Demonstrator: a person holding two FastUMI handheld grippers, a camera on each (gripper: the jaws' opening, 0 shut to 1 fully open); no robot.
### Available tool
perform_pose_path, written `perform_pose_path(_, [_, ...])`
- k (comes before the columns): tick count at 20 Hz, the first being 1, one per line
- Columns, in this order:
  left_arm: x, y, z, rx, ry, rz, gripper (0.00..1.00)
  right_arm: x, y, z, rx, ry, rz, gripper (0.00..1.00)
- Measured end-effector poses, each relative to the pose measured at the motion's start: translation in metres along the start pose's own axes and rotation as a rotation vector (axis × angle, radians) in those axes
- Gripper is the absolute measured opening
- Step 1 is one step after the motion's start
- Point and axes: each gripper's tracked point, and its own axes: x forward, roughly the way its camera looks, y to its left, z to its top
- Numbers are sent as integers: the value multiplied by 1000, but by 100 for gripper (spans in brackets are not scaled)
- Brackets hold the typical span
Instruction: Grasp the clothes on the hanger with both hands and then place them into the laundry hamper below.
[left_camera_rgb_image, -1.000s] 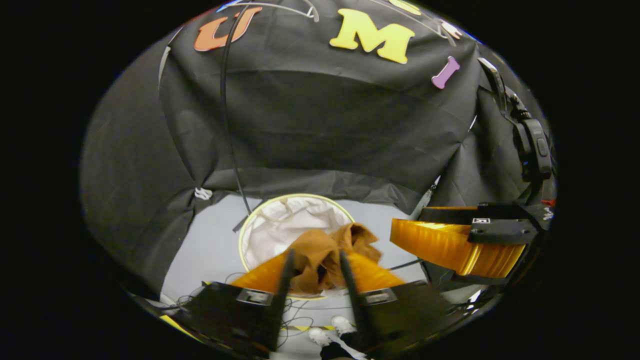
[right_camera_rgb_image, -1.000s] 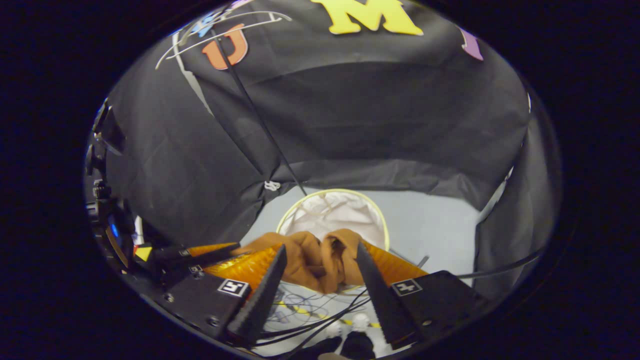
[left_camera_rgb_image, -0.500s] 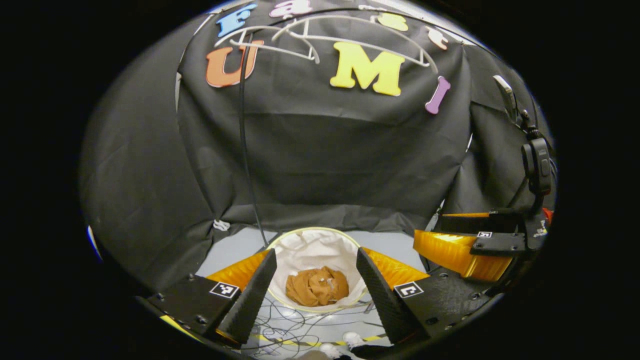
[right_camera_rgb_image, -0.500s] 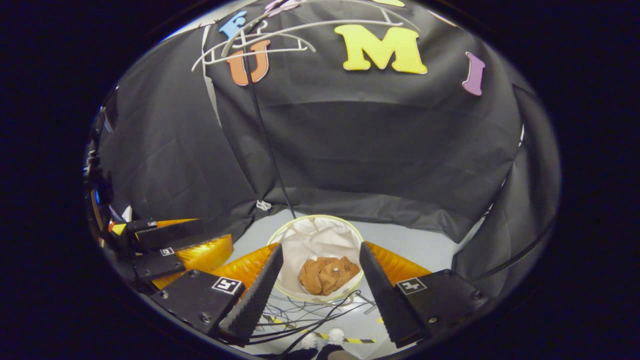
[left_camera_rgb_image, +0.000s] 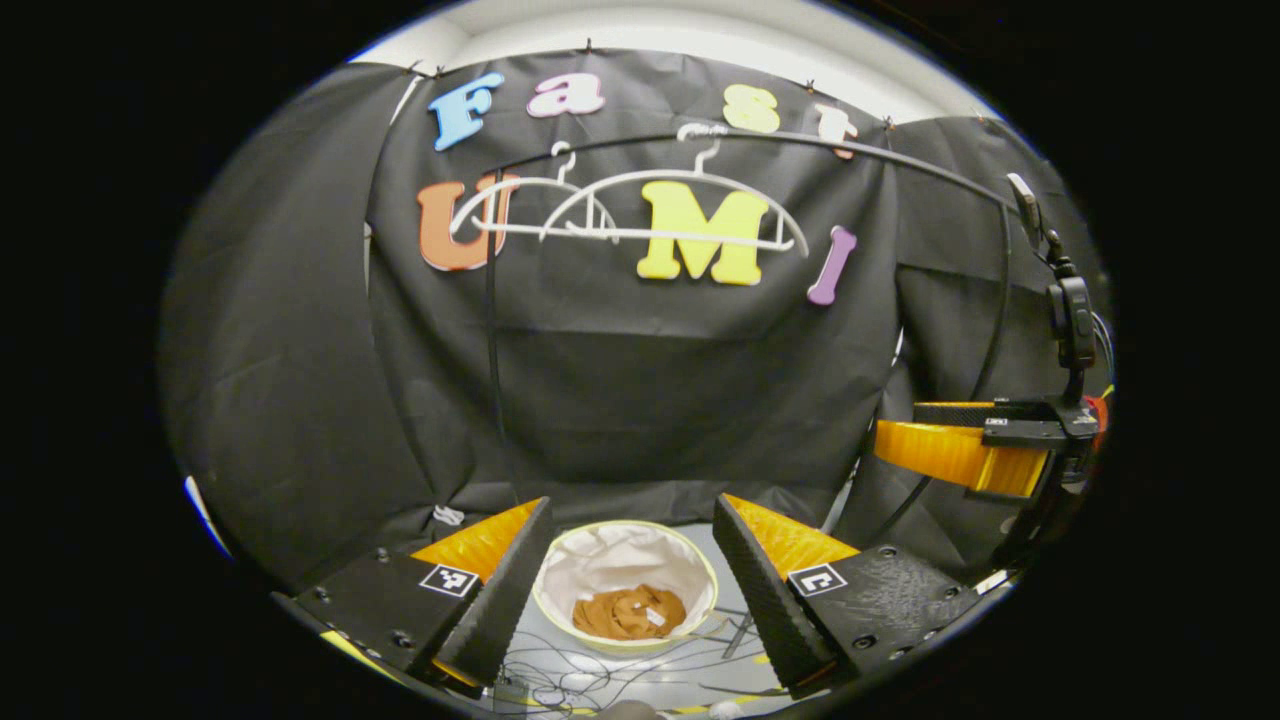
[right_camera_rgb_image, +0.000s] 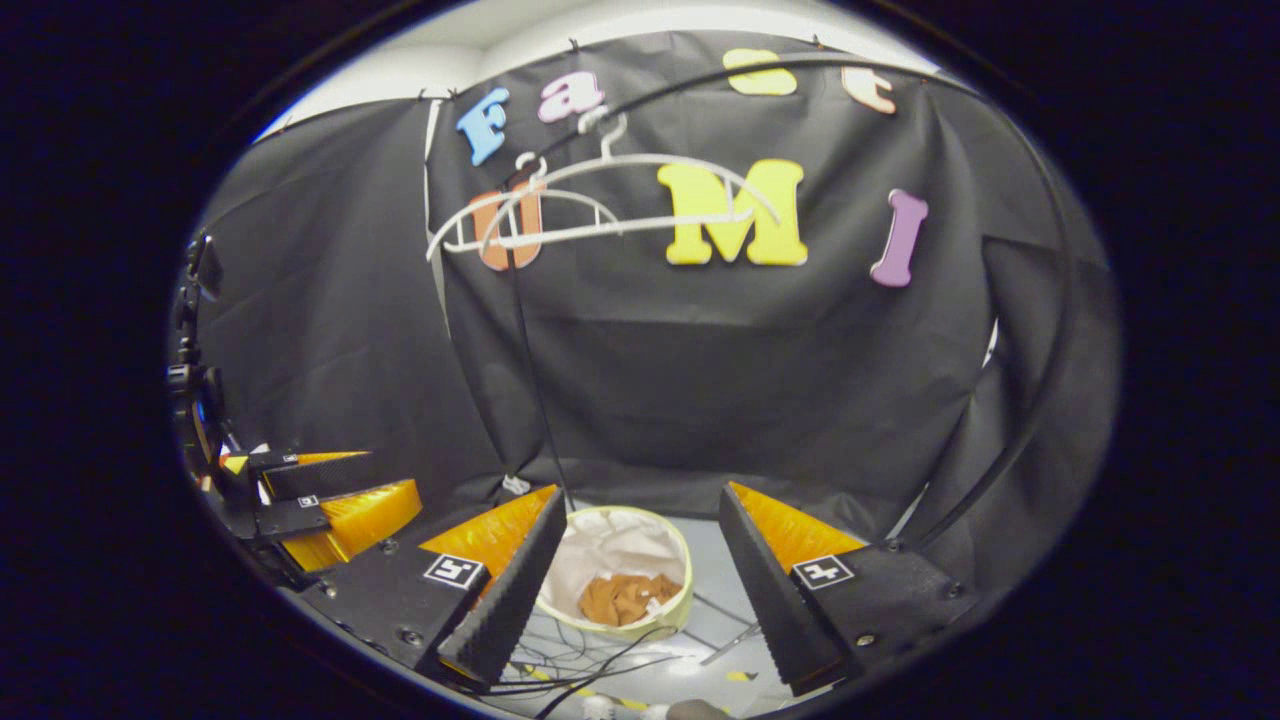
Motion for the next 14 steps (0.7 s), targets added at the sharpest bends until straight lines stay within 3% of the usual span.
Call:
perform_pose_path(1, [-11, -5, 14, -3, -30, -2, 100, -17, -2, 14, -4, -35, -4, 97])
perform_pose_path(4, [-43, -21, 54, 20, -115, 5, 92, -79, -12, 41, -23, -148, 6, 98])
perform_pose_path(8, [-97, -55, 97, 52, -236, 23, 98, -153, -29, 73, -28, -276, 31, 97])
perform_pose_path(14, [-179, -107, 117, 74, -328, 103, 100, -265, -79, 90, -5, -444, 46, 99])
